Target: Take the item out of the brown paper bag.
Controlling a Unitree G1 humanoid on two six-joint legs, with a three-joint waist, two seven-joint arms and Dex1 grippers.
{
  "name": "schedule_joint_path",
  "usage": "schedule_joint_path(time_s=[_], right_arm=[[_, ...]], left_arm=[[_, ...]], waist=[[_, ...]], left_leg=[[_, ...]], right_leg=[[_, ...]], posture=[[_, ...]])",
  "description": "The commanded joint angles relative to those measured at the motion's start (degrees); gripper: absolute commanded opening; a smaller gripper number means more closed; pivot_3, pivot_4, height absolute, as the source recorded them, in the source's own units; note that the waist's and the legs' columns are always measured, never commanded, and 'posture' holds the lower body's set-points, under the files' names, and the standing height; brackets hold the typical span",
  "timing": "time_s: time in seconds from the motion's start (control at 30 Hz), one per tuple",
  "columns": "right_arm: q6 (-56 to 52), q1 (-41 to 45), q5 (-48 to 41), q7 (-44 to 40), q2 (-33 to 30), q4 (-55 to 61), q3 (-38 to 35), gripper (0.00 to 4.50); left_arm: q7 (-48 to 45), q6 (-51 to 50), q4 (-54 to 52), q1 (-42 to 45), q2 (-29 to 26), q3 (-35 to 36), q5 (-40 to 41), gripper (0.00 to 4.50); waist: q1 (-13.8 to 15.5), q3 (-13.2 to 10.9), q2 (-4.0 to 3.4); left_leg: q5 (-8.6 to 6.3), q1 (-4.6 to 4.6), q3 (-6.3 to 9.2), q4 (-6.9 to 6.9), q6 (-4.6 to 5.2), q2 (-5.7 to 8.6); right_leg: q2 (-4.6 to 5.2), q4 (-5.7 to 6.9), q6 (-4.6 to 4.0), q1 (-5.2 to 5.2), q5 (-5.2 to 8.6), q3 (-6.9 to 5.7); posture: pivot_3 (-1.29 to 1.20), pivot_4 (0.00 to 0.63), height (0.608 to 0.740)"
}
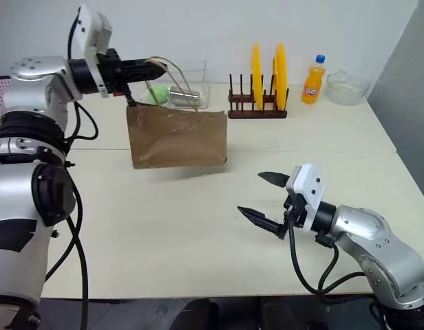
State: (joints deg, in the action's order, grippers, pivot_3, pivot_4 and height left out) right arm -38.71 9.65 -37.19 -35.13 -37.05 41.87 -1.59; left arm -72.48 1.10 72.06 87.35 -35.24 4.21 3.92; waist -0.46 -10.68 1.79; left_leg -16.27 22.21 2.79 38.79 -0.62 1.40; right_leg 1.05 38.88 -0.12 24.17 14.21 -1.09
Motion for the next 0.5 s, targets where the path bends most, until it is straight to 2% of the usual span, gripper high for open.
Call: schedule_joint_path(time_s=[0.03, 0.23, 0.5], right_arm=[[-0.72, -0.58, -0.81, 2.01, -0.38, 3.17, -2.17, 4.50], [-1.13, -2.84, -0.71, 3.62, -0.54, 4.84, -3.14, 4.50], [-1.80, -4.87, -0.93, 5.31, -0.66, 6.67, -4.27, 4.50]], left_arm=[[1.60, 1.99, 0.19, 3.22, 2.33, 0.76, -0.04, 0.03], [3.16, 2.49, 1.31, 3.56, 7.54, 0.86, -0.77, 0.03], [7.03, 3.38, 2.47, 5.21, 11.31, 1.19, -1.56, 0.03]], waist=[[0.01, 0.00, 0.00], [-0.03, -0.01, 0.02], [0.06, -0.02, 0.03]], left_leg=[[0.00, 0.00, 0.00, 0.02, 0.00, 0.00], [0.00, -0.01, -0.03, 0.08, 0.00, 0.00], [0.00, 0.00, -0.04, 0.08, 0.00, 0.02]], right_leg=[[0.00, 0.00, 0.01, -0.02, 0.00, 0.01], [-0.02, 0.06, 0.01, 0.00, 0.00, 0.05], [-0.01, 0.07, 0.01, -0.01, 0.00, 0.08]], posture=[[0.00, 0.150, 0.740], [0.00, 0.150, 0.740], [0.00, 0.150, 0.740]])
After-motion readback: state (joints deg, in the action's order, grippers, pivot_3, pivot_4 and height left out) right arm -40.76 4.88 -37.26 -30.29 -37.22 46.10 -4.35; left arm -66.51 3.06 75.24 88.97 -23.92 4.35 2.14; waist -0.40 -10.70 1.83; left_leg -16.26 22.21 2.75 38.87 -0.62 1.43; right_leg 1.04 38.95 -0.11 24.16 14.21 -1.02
